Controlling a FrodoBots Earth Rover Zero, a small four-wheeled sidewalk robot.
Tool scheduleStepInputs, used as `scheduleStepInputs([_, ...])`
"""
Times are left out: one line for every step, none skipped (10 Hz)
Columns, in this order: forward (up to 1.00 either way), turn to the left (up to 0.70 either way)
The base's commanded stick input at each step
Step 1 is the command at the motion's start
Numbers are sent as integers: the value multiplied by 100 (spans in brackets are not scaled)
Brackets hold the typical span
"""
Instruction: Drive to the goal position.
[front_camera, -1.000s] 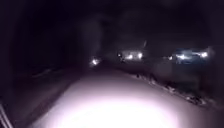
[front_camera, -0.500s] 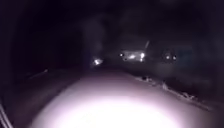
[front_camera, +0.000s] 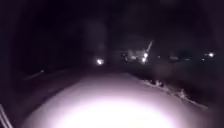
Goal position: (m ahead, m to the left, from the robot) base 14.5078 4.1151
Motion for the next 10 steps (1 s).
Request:
scheduleStepInputs([100,0])
scheduleStepInputs([100,0])
scheduleStepInputs([100,0])
scheduleStepInputs([100,0])
scheduleStepInputs([100,0])
scheduleStepInputs([100,0])
scheduleStepInputs([100,0])
scheduleStepInputs([100,0])
scheduleStepInputs([100,0])
scheduleStepInputs([100,0])
